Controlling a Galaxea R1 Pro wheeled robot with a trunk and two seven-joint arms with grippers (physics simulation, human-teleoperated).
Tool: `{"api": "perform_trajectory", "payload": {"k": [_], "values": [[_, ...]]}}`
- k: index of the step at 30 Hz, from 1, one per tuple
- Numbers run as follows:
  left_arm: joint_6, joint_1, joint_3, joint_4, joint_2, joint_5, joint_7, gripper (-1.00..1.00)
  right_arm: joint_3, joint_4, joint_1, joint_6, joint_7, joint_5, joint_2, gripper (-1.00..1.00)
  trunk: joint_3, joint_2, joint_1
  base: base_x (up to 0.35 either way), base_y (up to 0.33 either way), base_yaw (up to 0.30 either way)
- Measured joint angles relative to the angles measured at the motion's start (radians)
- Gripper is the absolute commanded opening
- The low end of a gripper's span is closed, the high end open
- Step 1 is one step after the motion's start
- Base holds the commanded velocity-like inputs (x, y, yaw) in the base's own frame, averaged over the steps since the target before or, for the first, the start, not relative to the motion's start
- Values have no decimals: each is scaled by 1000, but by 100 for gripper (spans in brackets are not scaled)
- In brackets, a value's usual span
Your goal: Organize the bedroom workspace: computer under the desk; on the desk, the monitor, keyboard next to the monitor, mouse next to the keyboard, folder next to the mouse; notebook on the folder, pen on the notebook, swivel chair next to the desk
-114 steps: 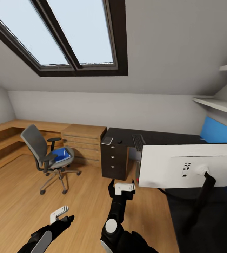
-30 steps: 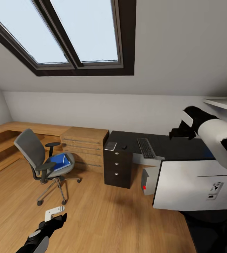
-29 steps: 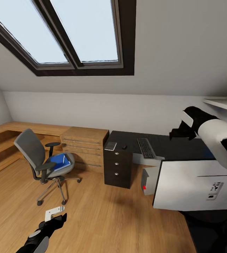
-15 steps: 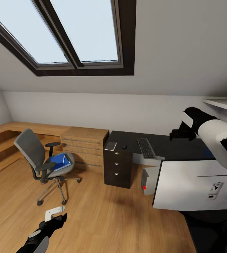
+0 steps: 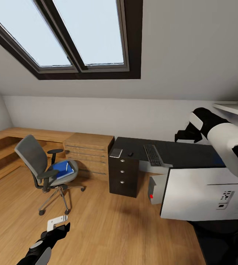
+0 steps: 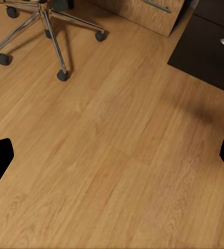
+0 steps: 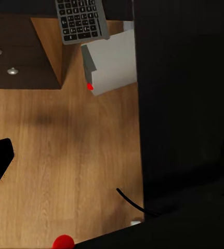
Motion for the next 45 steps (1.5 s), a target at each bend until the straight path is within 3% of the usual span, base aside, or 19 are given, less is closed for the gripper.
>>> {"api": "perform_trajectory", "payload": {"k": [45], "values": [[0, 0, 2, -2, 1, 0, -1, 100, 4, -10, 0, 0, 1, 3, -2, 100, 0, 0, 0, 0, 0, 0]]}}
